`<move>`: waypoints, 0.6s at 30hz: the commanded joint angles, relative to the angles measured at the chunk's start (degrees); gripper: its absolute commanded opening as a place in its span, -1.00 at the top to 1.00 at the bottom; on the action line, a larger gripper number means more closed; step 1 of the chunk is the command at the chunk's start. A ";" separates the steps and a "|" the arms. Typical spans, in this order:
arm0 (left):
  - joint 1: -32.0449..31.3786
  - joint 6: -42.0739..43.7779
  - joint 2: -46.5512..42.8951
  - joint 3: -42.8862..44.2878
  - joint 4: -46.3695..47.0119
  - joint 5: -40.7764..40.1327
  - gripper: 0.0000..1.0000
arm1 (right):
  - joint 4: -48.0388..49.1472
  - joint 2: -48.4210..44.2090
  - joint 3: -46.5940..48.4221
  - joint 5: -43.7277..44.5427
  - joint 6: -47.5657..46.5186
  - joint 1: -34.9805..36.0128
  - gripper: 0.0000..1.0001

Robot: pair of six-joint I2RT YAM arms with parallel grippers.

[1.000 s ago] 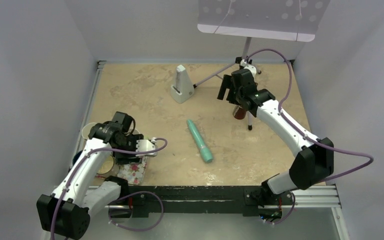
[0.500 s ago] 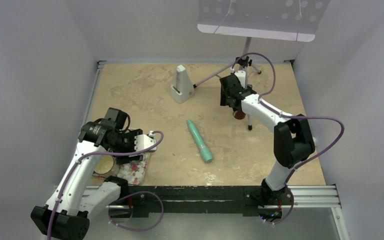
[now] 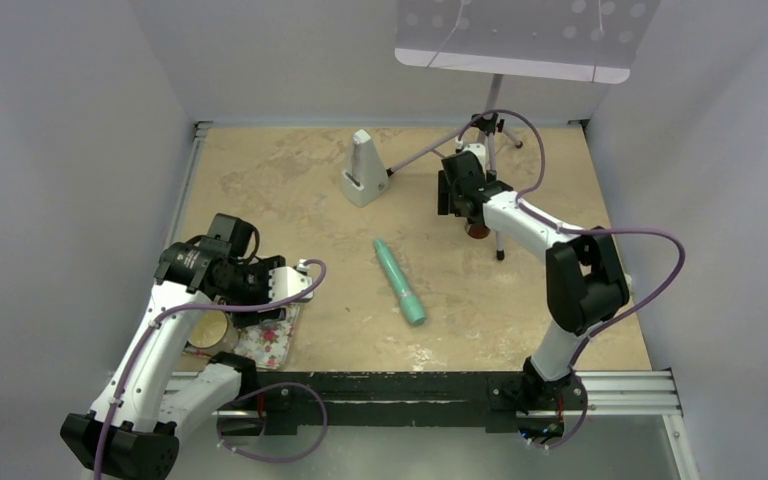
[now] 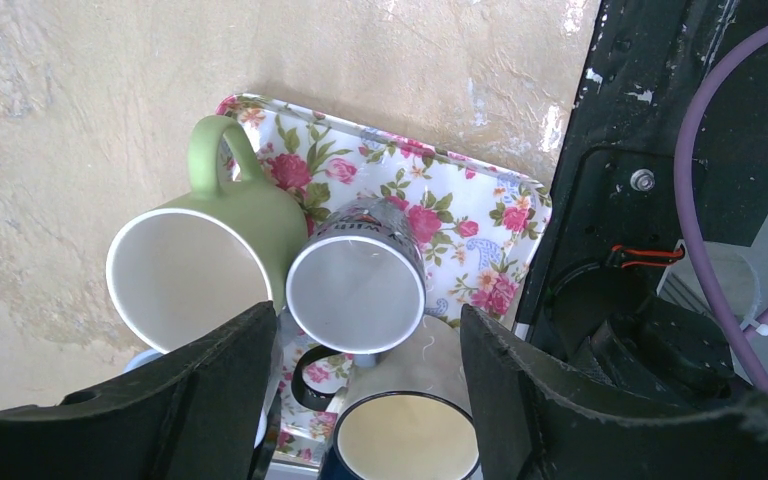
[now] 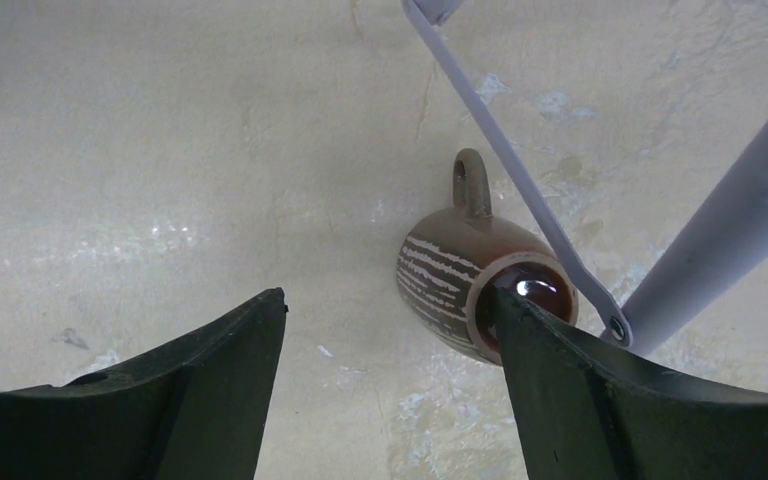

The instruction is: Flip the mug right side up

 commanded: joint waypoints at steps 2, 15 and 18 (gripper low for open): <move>0.29 -0.30 -0.39 2.14 0.00 1.76 -0.43 | 0.65 -2.47 -2.25 -11.75 -0.06 1.36 -0.55; 0.29 0.34 0.03 3.01 0.21 2.05 -0.44 | -6.51 -8.56 2.99 -9.60 -0.97 4.85 -0.63; 0.29 -0.35 -0.06 3.19 0.41 2.69 -0.44 | -13.03 -6.01 6.88 -0.43 1.93 4.78 -0.82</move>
